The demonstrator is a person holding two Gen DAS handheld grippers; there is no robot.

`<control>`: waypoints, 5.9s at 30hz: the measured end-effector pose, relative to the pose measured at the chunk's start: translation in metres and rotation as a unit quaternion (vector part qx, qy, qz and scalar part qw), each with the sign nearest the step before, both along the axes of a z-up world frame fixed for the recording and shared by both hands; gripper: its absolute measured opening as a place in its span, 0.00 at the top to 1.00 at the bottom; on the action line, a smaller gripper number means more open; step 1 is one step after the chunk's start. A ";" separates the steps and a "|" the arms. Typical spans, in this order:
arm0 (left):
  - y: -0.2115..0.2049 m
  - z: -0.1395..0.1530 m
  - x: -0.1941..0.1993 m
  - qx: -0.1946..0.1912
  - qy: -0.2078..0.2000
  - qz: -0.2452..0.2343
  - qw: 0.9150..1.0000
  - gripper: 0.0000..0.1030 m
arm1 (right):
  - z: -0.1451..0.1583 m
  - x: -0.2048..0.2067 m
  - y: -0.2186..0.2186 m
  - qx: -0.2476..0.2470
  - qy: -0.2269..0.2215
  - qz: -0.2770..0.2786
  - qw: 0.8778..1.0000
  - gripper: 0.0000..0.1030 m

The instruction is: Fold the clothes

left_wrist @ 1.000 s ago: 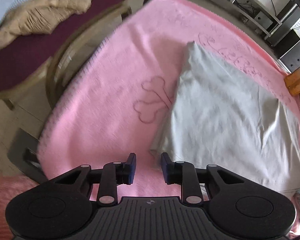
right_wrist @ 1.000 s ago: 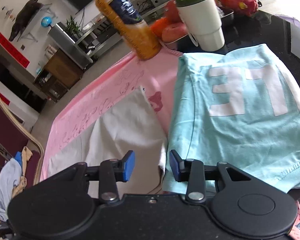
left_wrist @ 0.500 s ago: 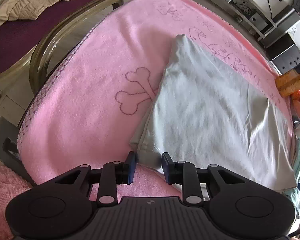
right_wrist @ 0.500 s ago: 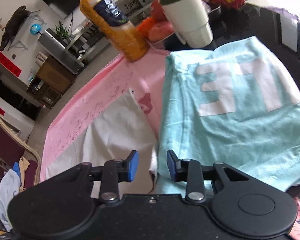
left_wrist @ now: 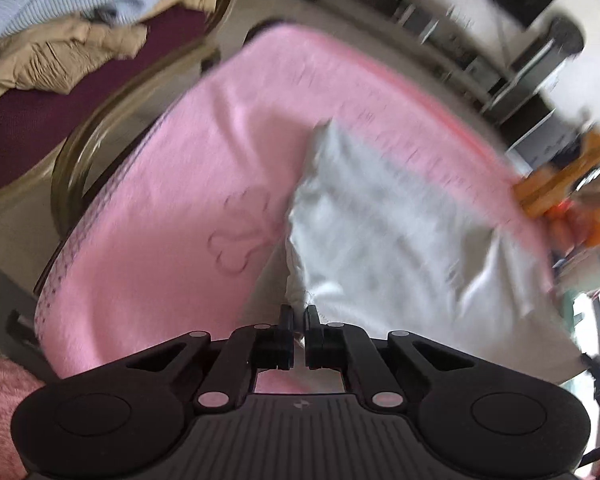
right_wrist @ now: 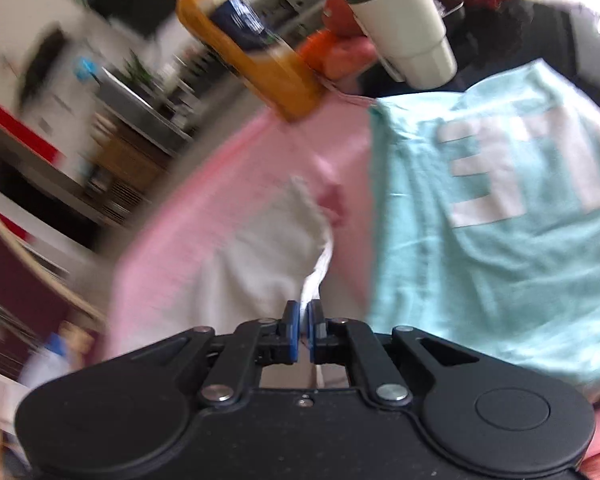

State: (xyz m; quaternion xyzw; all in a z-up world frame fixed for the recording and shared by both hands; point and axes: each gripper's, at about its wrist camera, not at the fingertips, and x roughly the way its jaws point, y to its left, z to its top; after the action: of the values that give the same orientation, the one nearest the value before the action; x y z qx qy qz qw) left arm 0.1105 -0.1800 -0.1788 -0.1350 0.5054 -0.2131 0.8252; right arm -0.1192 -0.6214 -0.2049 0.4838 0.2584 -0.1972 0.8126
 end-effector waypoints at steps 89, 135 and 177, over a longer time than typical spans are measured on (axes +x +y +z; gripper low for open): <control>-0.083 0.003 0.161 0.110 -0.068 0.039 0.991 0.56 | -0.020 0.155 -0.074 -0.058 0.090 -0.035 0.994 0.65; -0.117 -0.029 0.187 0.110 -0.027 -0.041 0.993 0.85 | -0.039 0.167 -0.071 -0.042 0.115 -0.007 0.992 0.65; -0.142 -0.028 0.157 0.244 -0.135 0.017 0.960 0.98 | -0.028 0.169 -0.069 -0.133 0.119 -0.043 0.983 0.98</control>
State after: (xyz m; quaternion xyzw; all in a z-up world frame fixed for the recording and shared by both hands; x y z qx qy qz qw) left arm 0.2674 -0.3218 -0.2064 0.0919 0.4237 -0.0854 0.8971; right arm 0.0499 -0.6905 -0.2326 0.3548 0.3035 -0.3204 0.8242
